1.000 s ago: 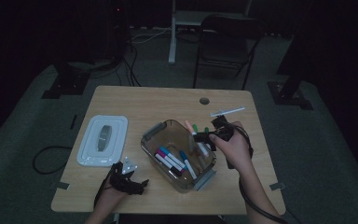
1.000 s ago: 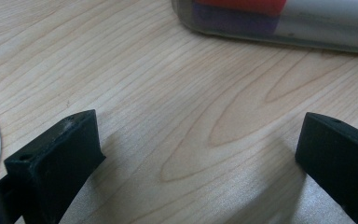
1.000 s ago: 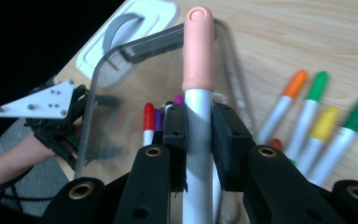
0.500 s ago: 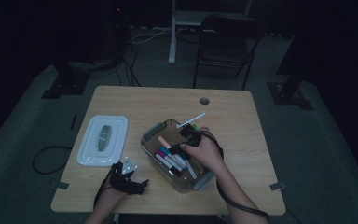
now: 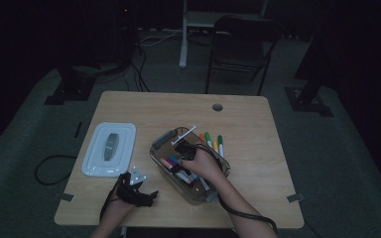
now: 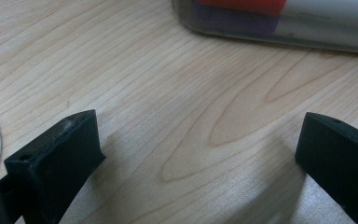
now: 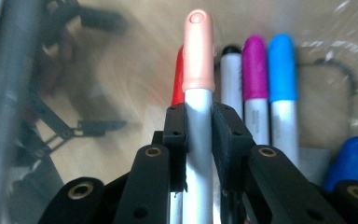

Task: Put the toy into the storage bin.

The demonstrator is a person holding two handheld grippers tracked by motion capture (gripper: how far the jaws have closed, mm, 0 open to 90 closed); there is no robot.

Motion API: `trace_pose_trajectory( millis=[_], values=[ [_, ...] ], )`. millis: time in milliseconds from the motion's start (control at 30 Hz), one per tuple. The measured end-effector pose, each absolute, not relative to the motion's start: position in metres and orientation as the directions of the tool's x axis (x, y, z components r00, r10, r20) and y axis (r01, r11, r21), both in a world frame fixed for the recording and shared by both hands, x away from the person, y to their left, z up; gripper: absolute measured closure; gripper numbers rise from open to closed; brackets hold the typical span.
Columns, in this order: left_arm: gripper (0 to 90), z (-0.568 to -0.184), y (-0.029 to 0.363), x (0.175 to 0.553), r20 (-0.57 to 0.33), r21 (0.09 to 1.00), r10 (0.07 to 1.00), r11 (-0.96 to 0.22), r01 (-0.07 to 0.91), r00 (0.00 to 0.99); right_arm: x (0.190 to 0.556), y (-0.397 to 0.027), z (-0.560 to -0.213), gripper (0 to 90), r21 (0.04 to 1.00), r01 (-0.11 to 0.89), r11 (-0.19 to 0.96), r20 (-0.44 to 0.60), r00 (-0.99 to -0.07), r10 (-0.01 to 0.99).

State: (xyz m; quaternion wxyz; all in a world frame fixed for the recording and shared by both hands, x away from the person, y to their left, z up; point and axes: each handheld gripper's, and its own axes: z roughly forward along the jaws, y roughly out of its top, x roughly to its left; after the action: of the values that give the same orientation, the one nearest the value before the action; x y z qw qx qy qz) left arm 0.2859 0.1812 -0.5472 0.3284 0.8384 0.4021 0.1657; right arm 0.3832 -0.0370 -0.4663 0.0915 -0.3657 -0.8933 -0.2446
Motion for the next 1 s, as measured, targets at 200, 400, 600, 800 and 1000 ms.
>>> trace_pose_trajectory(
  millis=[200, 400, 600, 800, 1000],
  values=[
    [0.7, -0.547, 0.181, 0.286, 0.014, 0.684, 0.783, -0.461, 0.566, 0.622, 0.385, -0.031, -0.472, 75.5, 0.324, 0.705, 0.631, 0.322, -0.709, 0.627],
    [0.7, -0.547, 0.181, 0.286, 0.014, 0.684, 0.783, -0.461, 0.566, 0.622, 0.384, -0.034, -0.473, 66.2, 0.332, 0.696, 0.636, 0.335, -0.718, 0.610],
    [0.7, -0.547, 0.181, 0.286, 0.015, 0.683, 0.783, -0.463, 0.566, 0.622, 0.377, -0.061, -0.435, 58.9, 0.489, 0.670, 0.558, 0.360, -0.738, 0.570],
    [0.7, -0.547, 0.181, 0.286, 0.015, 0.682, 0.783, -0.463, 0.566, 0.622, 0.369, -0.112, -0.395, 55.6, 0.617, 0.646, 0.450, 0.342, -0.735, 0.585],
    [0.7, -0.547, 0.181, 0.286, 0.015, 0.683, 0.783, -0.462, 0.566, 0.622, 0.373, -0.170, -0.384, 51.1, 0.682, 0.655, 0.325, 0.304, -0.658, 0.689]
  ],
)
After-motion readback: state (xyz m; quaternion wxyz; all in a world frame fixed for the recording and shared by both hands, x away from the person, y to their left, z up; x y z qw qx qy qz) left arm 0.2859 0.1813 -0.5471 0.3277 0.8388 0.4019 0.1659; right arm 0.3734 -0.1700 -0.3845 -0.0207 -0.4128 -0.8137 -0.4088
